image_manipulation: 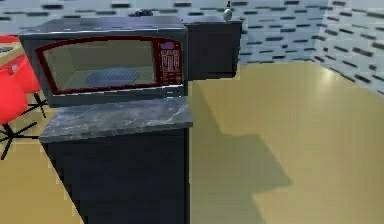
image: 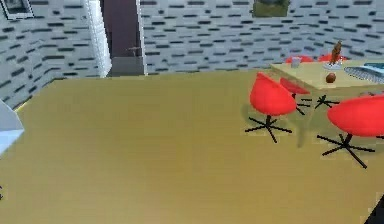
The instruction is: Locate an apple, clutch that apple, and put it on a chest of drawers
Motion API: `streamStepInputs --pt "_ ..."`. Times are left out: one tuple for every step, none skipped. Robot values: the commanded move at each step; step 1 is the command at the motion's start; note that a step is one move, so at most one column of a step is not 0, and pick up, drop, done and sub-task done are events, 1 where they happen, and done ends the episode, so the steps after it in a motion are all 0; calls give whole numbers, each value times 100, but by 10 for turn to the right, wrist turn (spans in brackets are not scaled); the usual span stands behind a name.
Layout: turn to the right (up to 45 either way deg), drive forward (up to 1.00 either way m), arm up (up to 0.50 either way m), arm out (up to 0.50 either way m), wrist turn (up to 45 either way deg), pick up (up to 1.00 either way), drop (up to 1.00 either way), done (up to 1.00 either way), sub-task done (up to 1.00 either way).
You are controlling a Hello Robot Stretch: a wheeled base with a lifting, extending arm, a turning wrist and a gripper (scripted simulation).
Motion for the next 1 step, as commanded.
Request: streamStepInputs --pt "-30 0 0 0 0 0 0 0 0"
